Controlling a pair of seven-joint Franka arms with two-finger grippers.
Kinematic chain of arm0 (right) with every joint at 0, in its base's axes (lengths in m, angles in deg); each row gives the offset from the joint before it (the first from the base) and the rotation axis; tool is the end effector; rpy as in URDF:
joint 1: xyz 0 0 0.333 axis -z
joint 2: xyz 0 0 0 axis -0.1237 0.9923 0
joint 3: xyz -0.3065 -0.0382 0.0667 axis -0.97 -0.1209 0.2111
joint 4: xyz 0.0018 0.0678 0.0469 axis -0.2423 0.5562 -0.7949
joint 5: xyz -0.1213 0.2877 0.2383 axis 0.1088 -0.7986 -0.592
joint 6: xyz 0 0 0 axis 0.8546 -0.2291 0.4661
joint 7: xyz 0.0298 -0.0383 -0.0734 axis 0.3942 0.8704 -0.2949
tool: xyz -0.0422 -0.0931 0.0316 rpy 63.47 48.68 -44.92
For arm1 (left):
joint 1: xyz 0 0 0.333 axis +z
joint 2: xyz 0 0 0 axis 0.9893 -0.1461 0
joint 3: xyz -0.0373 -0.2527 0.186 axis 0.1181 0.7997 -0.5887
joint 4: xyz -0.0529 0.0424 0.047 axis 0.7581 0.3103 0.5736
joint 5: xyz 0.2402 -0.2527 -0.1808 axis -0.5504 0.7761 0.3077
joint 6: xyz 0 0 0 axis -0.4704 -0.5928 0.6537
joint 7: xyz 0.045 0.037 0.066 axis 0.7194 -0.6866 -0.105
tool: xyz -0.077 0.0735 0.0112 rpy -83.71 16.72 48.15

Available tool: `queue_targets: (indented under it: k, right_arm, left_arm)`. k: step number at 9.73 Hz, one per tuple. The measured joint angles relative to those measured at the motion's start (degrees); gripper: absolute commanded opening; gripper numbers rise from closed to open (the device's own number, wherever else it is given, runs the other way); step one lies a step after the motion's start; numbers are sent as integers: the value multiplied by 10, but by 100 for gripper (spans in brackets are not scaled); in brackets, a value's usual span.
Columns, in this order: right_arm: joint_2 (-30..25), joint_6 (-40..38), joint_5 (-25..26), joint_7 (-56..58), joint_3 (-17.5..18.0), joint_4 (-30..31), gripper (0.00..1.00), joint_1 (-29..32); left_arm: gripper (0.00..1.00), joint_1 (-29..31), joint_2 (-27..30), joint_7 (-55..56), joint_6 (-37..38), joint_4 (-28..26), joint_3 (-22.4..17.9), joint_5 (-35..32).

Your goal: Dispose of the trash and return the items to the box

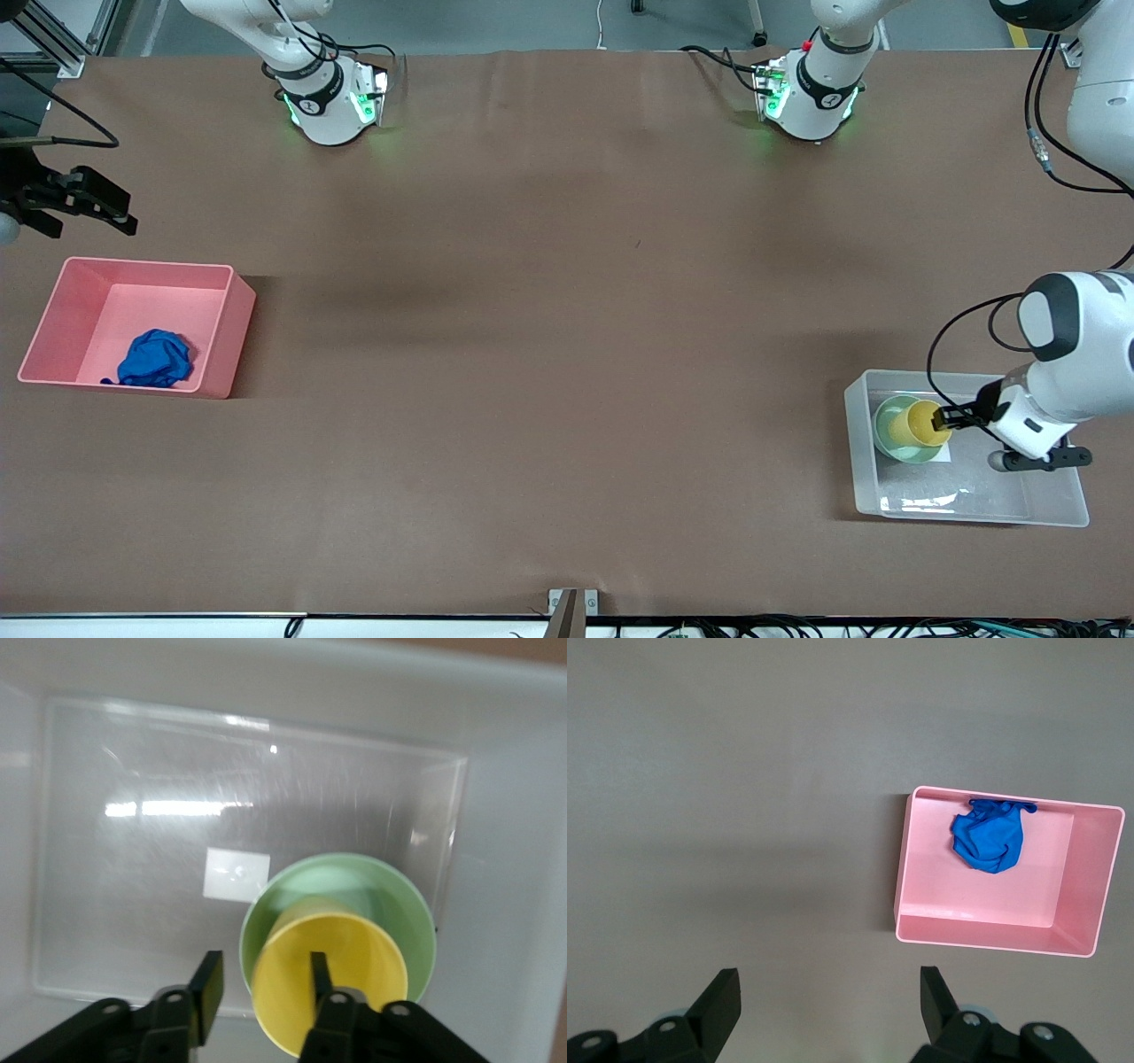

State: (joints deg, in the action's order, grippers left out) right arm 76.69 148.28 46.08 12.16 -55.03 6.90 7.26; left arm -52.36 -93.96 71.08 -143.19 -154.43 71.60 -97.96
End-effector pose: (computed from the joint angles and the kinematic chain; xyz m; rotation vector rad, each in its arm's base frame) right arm 0.5427 -0.0092 0.6370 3.1259 0.0642 -0.0355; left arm 0.7102 0.1033 0.2928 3.0988 0.1178 0.1416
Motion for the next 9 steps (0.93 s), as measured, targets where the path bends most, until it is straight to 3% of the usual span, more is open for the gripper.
queue_targets:
  k: [2,4,9]
  right_arm:
    - [2,0,0,0,0,0,90,0]
    - [3,0,0,0,0,-1,90,-1]
    - [5,0,0,0,-1,-1,90,-1]
  left_arm:
    - [100,0,36,0,17,16,8,0]
    - [100,1,99,2,90,26,25,1]
    - [100,0,287,3,259,33,39,100]
